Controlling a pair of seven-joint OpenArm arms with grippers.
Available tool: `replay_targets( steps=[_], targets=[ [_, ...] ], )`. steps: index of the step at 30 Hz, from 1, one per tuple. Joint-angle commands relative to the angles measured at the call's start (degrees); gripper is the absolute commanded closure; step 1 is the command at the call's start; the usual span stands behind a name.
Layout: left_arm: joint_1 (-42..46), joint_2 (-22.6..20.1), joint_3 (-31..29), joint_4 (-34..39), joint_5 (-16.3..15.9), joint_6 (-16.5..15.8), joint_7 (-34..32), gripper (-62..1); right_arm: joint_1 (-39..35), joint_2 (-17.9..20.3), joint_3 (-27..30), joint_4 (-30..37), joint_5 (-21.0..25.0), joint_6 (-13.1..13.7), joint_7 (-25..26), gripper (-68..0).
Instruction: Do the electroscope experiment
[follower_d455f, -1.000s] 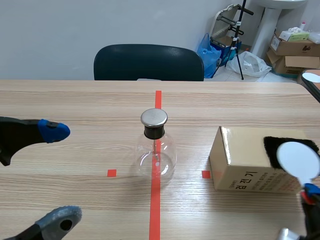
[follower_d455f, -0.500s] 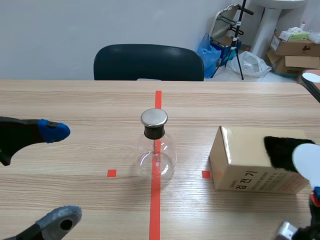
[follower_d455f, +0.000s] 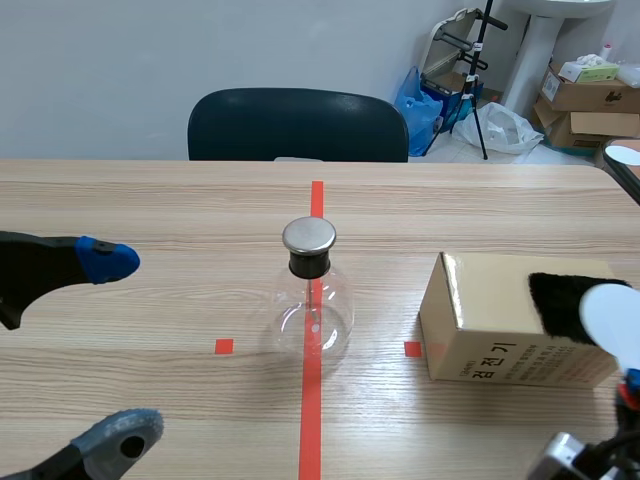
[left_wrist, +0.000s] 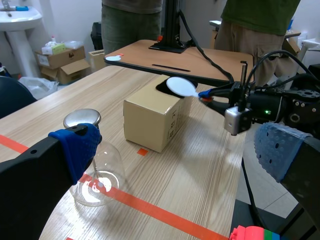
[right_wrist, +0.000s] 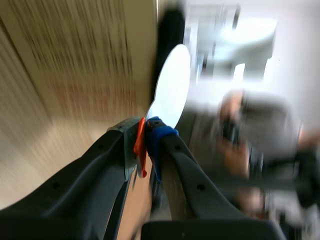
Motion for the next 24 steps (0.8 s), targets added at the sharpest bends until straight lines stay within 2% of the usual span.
replay_targets(
  steps=[1, 2, 3, 4, 6, 7, 8, 9, 10, 11, 12, 13, 14, 15, 16, 18, 19, 20, 22, 23, 24],
  targets=[
    [-0.3, 0.3, -0.3, 0.2, -0.6, -0.2, -1.0, -62.3, -0.4, 1.4, 0.8, 0.7, -1.1, 1.7, 6.3, -0.9],
    [-0.3, 0.3, -0.3, 0.2, -0.6, -0.2, -1.0, -62.3, -0.3, 1.5, 0.8, 0.7, -1.1, 1.6, 11.2, -0.9],
    [-0.3, 0.3, -0.3, 0.2, -0.6, -0.2, -1.0, -62.3, -0.2, 1.5, 0.8, 0.7, -1.0, 1.3, 13.9, -0.9],
    [-0.3, 0.3, -0.3, 0.2, -0.6, -0.2, -1.0, -62.3, -0.3, 1.5, 0.8, 0.7, -0.2, 0.4, 13.0, -0.9],
    [-0.3, 0.2, -0.3, 0.2, -0.6, -0.2, -1.0, -62.3, -0.9, 1.2, 0.8, 0.7, 0.6, 0.1, 4.6, -0.9],
    [-0.3, 0.2, -0.3, 0.2, -0.6, -0.2, -1.0, -62.3, -1.1, 1.2, 0.8, 0.7, 0.5, 1.0, 2.3, -0.9],
    [-0.3, 0.3, -0.3, 0.2, -0.6, -0.2, -1.0, -62.3, -1.1, 1.2, 0.8, 0.7, 0.0, 1.9, 3.6, -0.9],
    [-0.3, 0.3, -0.3, 0.2, -0.6, -0.2, -1.0, -62.3, -1.0, 1.2, 0.8, 0.7, -0.8, 2.1, 7.2, -0.9],
    [-0.3, 0.3, -0.3, 0.2, -0.6, -0.2, -1.0, -62.3, -0.7, 1.2, 0.8, 0.7, -0.7, 1.8, 11.9, -0.9],
    [-0.3, 0.3, -0.3, 0.2, -0.6, -0.2, -1.0, -62.3, -0.5, 1.2, 0.8, 0.7, -0.7, 1.4, 14.2, -0.9],
    [-0.3, 0.3, -0.3, 0.2, -0.6, -0.2, -1.0, -62.3, -0.5, 1.2, 0.8, 0.7, -0.2, 0.7, 12.9, -0.9],
    [-0.3, 0.3, -0.3, 0.2, -0.6, -0.2, -1.0, -62.3, -0.6, 1.0, 0.8, 0.7, 0.4, 0.0, 9.5, -0.9],
    [-0.3, 0.2, -0.3, 0.2, -0.6, -0.2, -1.0, -62.3, -0.8, 1.0, 0.8, 0.7, 0.6, 0.0, 4.8, -0.9],
    [-0.3, 0.3, -0.3, 0.2, -0.6, -0.2, -1.0, -62.3, -0.8, 1.0, 0.8, 0.7, 0.5, 0.6, 2.6, -0.9],
    [-0.3, 0.3, -0.3, 0.2, -0.6, -0.2, -1.0, -62.3, -0.7, 1.1, 0.8, 0.7, 0.0, 1.9, 4.3, -0.9],
    [-0.3, 0.3, -0.3, 0.2, -0.6, -0.2, -1.0, -62.3, -0.2, 1.2, 0.8, 0.7, -0.7, 1.8, 12.8, -0.9],
    [-0.3, 0.3, -0.3, 0.2, -0.6, -0.2, -1.0, -62.3, -0.1, 1.2, 0.8, 0.7, -0.5, 1.2, 15.0, -0.9],
    [-0.3, 0.3, -0.3, 0.2, -0.6, -0.2, -1.0, -62.3, -0.2, 1.0, 0.8, 0.7, 0.1, 0.0, 13.8, -0.9],
    [-0.3, 0.2, -0.3, 0.2, -0.6, -0.2, -1.0, -62.3, -0.6, 0.9, 0.8, 0.7, 0.6, -0.7, 5.8, -0.9],
    [-0.3, 0.3, -0.4, 0.2, -0.6, -0.2, -1.0, -62.3, -0.6, 0.9, 0.8, 0.7, 0.4, 0.3, 4.1, -0.9],
    [-0.3, 0.3, -0.4, 0.2, -0.6, -0.2, -1.0, -62.3, -0.5, 0.9, 0.8, 0.7, -0.4, 1.7, 5.8, -0.9]
  ],
)
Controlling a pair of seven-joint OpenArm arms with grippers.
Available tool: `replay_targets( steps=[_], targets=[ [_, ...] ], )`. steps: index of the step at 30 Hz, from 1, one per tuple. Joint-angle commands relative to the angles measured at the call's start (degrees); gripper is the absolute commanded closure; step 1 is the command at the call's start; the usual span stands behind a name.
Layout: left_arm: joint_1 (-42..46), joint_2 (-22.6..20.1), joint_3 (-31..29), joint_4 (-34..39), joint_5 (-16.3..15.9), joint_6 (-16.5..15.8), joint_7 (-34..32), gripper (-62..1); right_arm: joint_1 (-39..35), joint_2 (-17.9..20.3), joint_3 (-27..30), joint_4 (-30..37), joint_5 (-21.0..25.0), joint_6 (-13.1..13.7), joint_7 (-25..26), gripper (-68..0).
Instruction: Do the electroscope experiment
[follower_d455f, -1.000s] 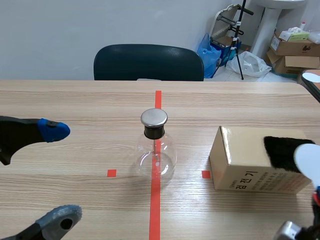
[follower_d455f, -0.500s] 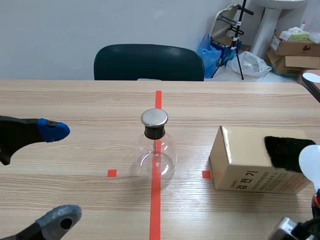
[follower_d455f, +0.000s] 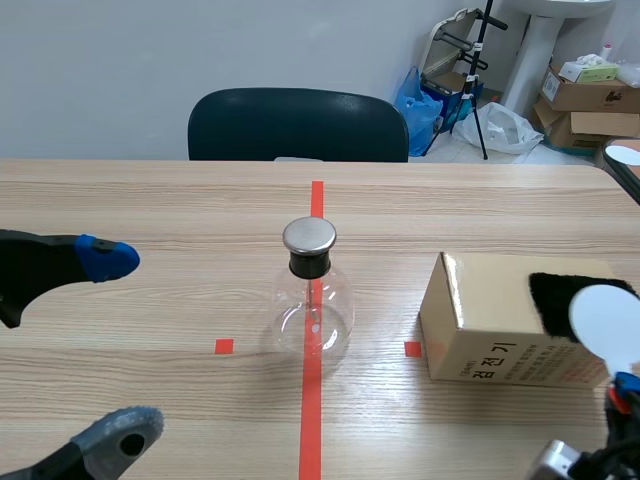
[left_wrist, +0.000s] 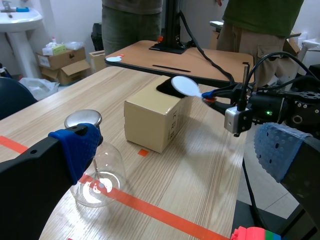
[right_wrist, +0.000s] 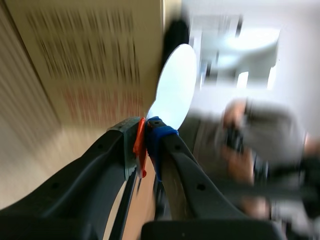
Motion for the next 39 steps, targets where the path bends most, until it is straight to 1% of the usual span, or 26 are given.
replay_targets(
  steps=[1, 2, 3, 5, 6, 7, 8, 10, 11, 12, 14, 15, 16, 18, 19, 21, 22, 23, 26, 27, 29, 31, 32, 35, 36, 39],
  targets=[
    [-0.2, 0.3, -0.4, 0.2, -0.6, -0.2, -1.0, -62.3, 0.3, 1.1, 0.8, 0.4, -1.6, 1.2, 6.5, -0.9],
    [-0.2, 0.3, -0.4, 0.2, -0.6, -0.2, -1.0, -62.3, 0.4, 1.1, 0.8, 0.5, -1.5, 1.1, 10.9, -0.9],
    [-0.2, 0.3, -0.4, 0.2, -0.6, -0.2, -1.0, -62.3, 0.5, 1.1, 0.8, 0.5, -0.7, 0.4, 12.6, -0.9],
    [-0.2, 0.3, -0.4, 0.2, -0.6, -0.2, -1.0, -62.3, 0.0, 0.8, 0.8, 0.5, 0.5, -0.9, 6.4, -0.9],
    [-0.2, 0.2, -0.4, 0.2, -0.6, -0.2, -1.0, -62.3, -0.2, 0.6, 0.8, 0.5, 0.6, -0.6, 2.2, -0.9],
    [-0.2, 0.3, -0.4, 0.2, -0.6, -0.2, -1.0, -62.3, -0.2, 0.6, 0.8, 0.5, 0.1, 0.5, 0.9, -0.9],
    [-0.2, 0.3, -0.4, 0.2, -0.6, -0.2, -1.0, -62.3, 0.0, 0.7, 0.8, 0.5, -1.2, 1.1, 2.6, -0.9],
    [-0.2, 0.3, -0.4, 0.2, -0.6, -0.2, -1.0, -62.3, 0.6, 0.8, 0.8, 0.6, -2.3, 0.4, 11.1, -0.9],
    [-0.2, 0.3, -0.4, 0.2, -0.6, -0.2, -1.0, -62.3, 0.7, 0.8, 0.8, 0.8, -1.9, 0.1, 12.5, -0.9],
    [-0.2, 0.3, -0.4, 0.2, -0.6, -0.2, -1.0, -62.3, 0.5, 0.8, 0.8, 0.9, -1.0, -0.1, 10.4, -0.9],
    [-0.2, 0.3, -0.4, 0.2, -0.6, -0.2, -1.0, -62.3, -0.2, 0.7, 0.8, 0.8, -0.2, 0.2, 2.3, -0.9],
    [-0.2, 0.3, -0.4, 0.2, -0.6, -0.2, -1.0, -62.3, -0.3, 0.8, 0.8, 0.8, -0.6, 1.0, 1.0, -0.9],
    [-0.2, 0.3, -0.4, 0.2, -0.6, -0.2, -1.0, -62.3, -0.2, 0.8, 0.8, 0.8, -1.7, 1.3, 2.8, -0.9],
    [-0.2, 0.3, -0.4, 0.2, -0.6, -0.2, -1.0, -62.3, 0.3, 0.8, 0.8, 0.8, -3.3, 0.8, 10.5, -0.9],
    [-0.2, 0.3, -0.4, 0.2, -0.6, -0.2, -1.0, -62.3, 0.4, 0.8, 0.8, 0.8, -3.3, 0.7, 11.7, -0.9],
    [-0.2, 0.3, -0.4, 0.2, -0.6, -0.2, -1.0, -62.3, 0.0, 0.8, 0.8, 0.9, -1.4, 0.3, 6.3, -0.9],
    [-0.2, 0.3, -0.4, 0.2, -0.6, -0.2, -1.0, -62.3, -0.2, 0.8, 0.8, 0.8, -1.1, 0.5, 2.3, -0.9],
    [-0.2, 0.3, -0.4, 0.2, -0.6, -0.2, -1.0, -62.3, -0.3, 0.8, 0.8, 0.8, -1.2, 1.4, 0.9, -0.9],
    [-0.2, 0.3, -0.4, 0.2, -0.5, -0.2, -1.0, -62.3, 0.3, 0.9, 0.8, 0.8, -2.2, 2.1, 9.9, -0.9],
    [-0.2, 0.3, -0.4, 0.2, -0.5, -0.2, -1.0, -62.3, 0.4, 0.9, 0.8, 0.9, -2.0, 1.3, 10.3, -0.9],
    [-0.2, 0.3, -0.4, 0.2, -0.5, -0.2, -1.0, -62.3, -0.1, 0.7, 0.8, 1.0, -1.1, -0.3, 4.2, -0.9],
    [-0.2, 0.3, -0.4, 0.2, -0.5, -0.2, -1.0, -62.3, -0.6, 0.8, 0.8, 1.0, -0.9, -0.2, -1.0, -0.9],
    [-0.2, 0.3, -0.4, 0.2, -0.5, -0.2, -1.0, -62.3, -0.7, 0.8, 0.8, 1.0, -1.2, -0.2, -0.1, -0.9],
    [-0.2, 0.3, -0.4, 0.2, -0.5, -0.2, -1.0, -62.3, -0.6, 0.8, 0.7, 1.7, -2.0, -0.2, 10.0, -0.9],
    [-0.2, 0.3, -0.4, 0.2, -0.5, -0.2, -1.0, -62.3, -0.8, 0.7, 0.7, 2.2, -2.0, -0.3, 10.5, -0.9],
    [-0.2, 0.3, -0.4, 0.2, -0.5, -0.2, -1.0, -62.3, -2.3, 0.0, 0.8, 4.1, -0.5, -0.7, 0.8, -0.9]
  ],
)
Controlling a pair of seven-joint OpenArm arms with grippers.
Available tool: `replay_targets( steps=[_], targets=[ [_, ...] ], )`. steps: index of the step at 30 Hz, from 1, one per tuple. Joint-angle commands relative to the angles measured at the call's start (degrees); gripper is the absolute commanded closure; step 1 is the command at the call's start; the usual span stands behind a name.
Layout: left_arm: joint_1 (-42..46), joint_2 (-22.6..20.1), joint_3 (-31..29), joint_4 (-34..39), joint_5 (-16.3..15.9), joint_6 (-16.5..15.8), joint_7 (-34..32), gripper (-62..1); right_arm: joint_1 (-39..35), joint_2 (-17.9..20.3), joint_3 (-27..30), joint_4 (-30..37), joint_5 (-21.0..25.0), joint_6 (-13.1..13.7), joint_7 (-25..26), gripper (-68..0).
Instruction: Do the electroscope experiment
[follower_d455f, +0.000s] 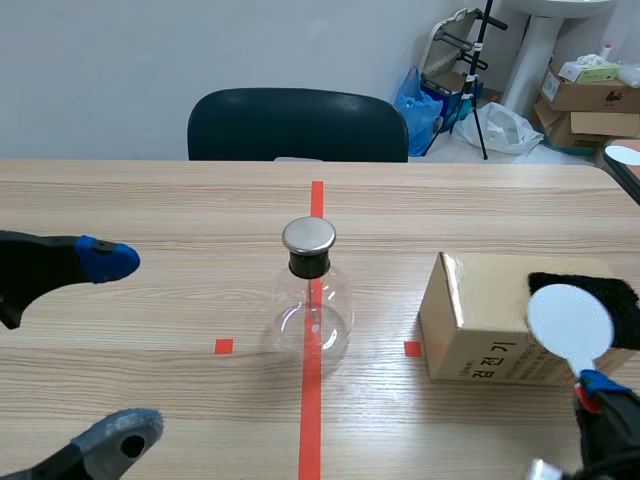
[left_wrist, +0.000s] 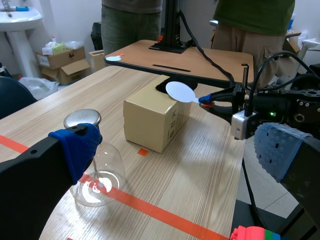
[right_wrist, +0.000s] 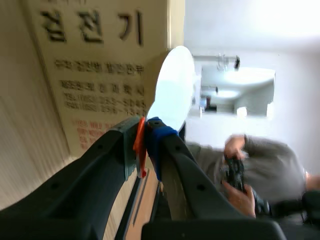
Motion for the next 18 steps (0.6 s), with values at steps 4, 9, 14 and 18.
replay_targets(
  steps=[4, 9, 14, 18],
  targets=[
    [-0.2, 0.3, -0.4, 0.2, -0.5, -0.2, -0.8, -62.3, -1.0, 0.5, 0.9, 1.6, 0.0, 1.8, 4.6, -0.9],
    [-0.2, 0.3, -0.4, 0.2, -0.5, -0.2, -0.8, -62.3, -1.7, 0.4, 0.8, 1.6, 0.8, 1.0, -2.9, -0.9],
    [-0.1, 0.3, -0.4, 0.2, -0.5, -0.2, -0.8, -62.3, -1.2, 0.4, 0.8, 1.8, -0.8, 2.6, 4.0, -0.9],
    [-0.1, 0.3, -0.4, 0.2, -0.5, -0.2, -0.8, -62.3, -1.6, 0.1, 0.8, 1.7, 0.3, 2.4, -6.0, -0.9]
  ],
)
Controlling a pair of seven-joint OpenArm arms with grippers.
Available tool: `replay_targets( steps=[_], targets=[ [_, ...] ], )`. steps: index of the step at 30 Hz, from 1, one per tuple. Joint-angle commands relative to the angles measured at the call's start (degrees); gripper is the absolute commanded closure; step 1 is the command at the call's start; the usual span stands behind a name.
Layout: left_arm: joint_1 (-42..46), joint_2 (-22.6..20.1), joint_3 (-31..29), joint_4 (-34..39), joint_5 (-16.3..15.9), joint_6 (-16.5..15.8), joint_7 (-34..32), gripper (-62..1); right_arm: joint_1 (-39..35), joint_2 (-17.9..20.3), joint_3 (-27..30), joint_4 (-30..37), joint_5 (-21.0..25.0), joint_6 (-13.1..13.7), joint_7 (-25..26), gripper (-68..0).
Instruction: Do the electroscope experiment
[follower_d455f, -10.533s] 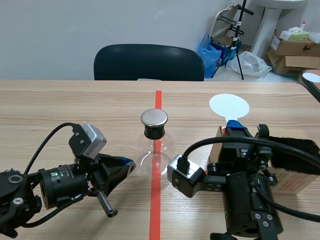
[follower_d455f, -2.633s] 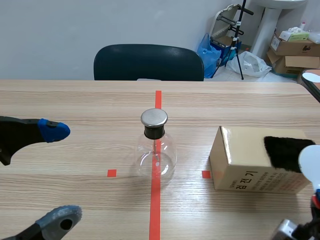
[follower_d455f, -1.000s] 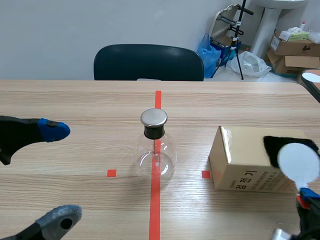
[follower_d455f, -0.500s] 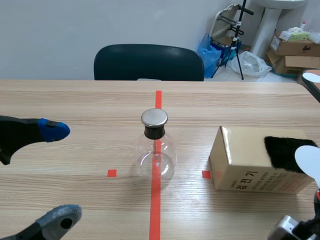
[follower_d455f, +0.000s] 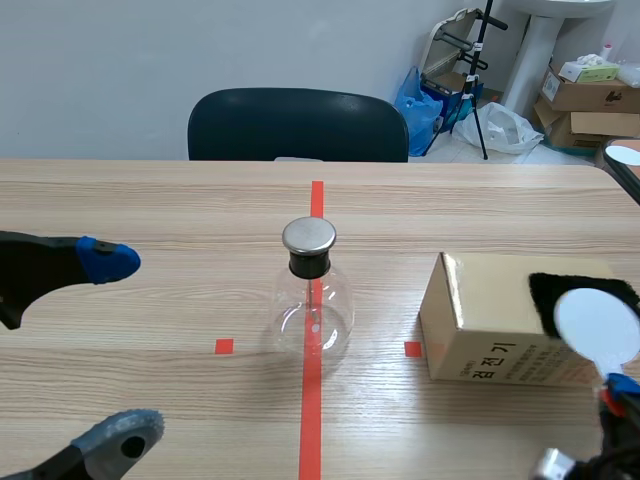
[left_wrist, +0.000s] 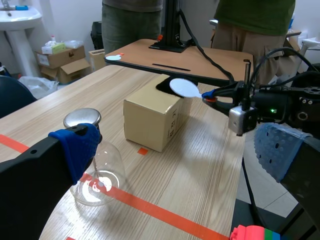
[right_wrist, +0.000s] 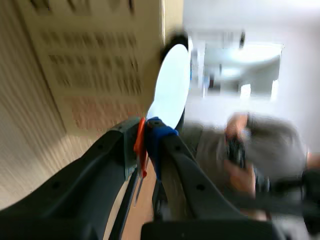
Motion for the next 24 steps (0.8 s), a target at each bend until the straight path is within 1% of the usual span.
replay_targets(
  steps=[1, 3, 4, 5, 7, 8, 9, 10, 11, 12, 13, 14, 16, 17, 18, 20, 21, 22, 24],
  targets=[
    [-0.1, 0.3, -0.4, 0.2, -0.5, -0.2, -0.9, -62.3, -0.3, 0.5, 0.8, 0.5, -0.4, 1.7, 0.8, -0.9],
    [-0.1, 0.3, -0.4, 0.2, -0.5, -0.2, -0.9, -62.3, 0.0, 0.6, 0.8, 0.5, -0.8, 1.8, 7.5, -0.9],
    [-0.1, 0.3, -0.4, 0.2, -0.5, -0.2, -0.9, -62.3, 0.1, 0.6, 0.8, 0.5, -0.8, 1.7, 9.6, -0.9],
    [-0.1, 0.3, -0.4, 0.2, -0.5, -0.2, -0.9, -62.3, 0.2, 0.5, 0.8, 0.5, -0.6, 1.3, 8.8, -0.9],
    [-0.1, 0.3, -0.4, 0.2, -0.5, -0.2, -1.0, -62.3, -0.3, 0.5, 0.8, 0.5, 0.3, 1.2, 2.5, -0.9],
    [-0.1, 0.3, -0.4, 0.2, -0.5, -0.2, -1.0, -62.3, -0.4, 0.5, 0.8, 0.5, 0.2, 1.4, 0.4, -0.9],
    [-0.1, 0.3, -0.4, 0.2, -0.5, -0.2, -1.0, -62.3, -0.4, 0.4, 0.8, 0.5, -0.1, 1.7, 0.8, -0.9],
    [-0.1, 0.3, -0.4, 0.2, -0.5, -0.2, -1.0, -62.3, -0.3, 0.4, 0.8, 0.5, -0.9, 1.7, 3.7, -0.9],
    [-0.1, 0.3, -0.4, 0.2, -0.5, -0.2, -1.0, -62.3, -0.1, 0.4, 0.8, 0.5, -1.2, 1.6, 7.7, -0.9],
    [-0.1, 0.3, -0.4, 0.2, -0.5, -0.2, -1.0, -62.3, 0.0, 0.4, 0.8, 0.5, -1.0, 1.6, 10.7, -0.9],
    [-0.1, 0.3, -0.4, 0.2, -0.5, -0.2, -1.0, -62.3, 0.0, 0.4, 0.8, 0.5, -0.8, 1.6, 11.3, -0.9],
    [-0.1, 0.3, -0.4, 0.2, -0.5, -0.1, -1.0, -62.3, 0.0, 0.4, 0.8, 0.5, -0.4, 1.4, 9.3, -0.9],
    [-0.2, 0.3, -0.4, 0.2, -0.5, 0.1, -1.0, -62.3, -0.4, 0.4, 0.8, 0.5, 0.2, 1.4, 2.0, -0.9],
    [-0.2, 0.3, -0.4, 0.2, -0.5, 0.1, -1.0, -62.3, -0.5, 0.4, 0.8, 0.5, 0.0, 1.7, 0.6, -0.9],
    [-0.2, 0.3, -0.4, 0.2, -0.5, 0.1, -1.0, -62.3, -0.4, 0.4, 0.8, 0.5, -0.7, 1.9, 2.1, -0.9],
    [-0.2, 0.3, -0.4, 0.2, -0.5, 0.1, -1.0, -62.3, 0.0, 0.4, 0.8, 0.5, -1.0, 1.8, 8.7, -0.9],
    [-0.2, 0.3, -0.4, 0.2, -0.5, 0.1, -1.0, -62.3, 0.2, 0.4, 0.8, 0.5, -1.0, 1.7, 10.5, -0.9],
    [-0.2, 0.3, -0.4, 0.2, -0.5, 0.1, -1.0, -62.3, 0.2, 0.3, 0.8, 0.5, -0.7, 1.5, 9.6, -0.9],
    [-0.2, 0.3, -0.4, 0.2, -0.5, 0.1, -1.0, -62.3, 0.0, 0.2, 0.8, 0.5, 0.3, 1.4, 2.4, -0.9]
  ],
)
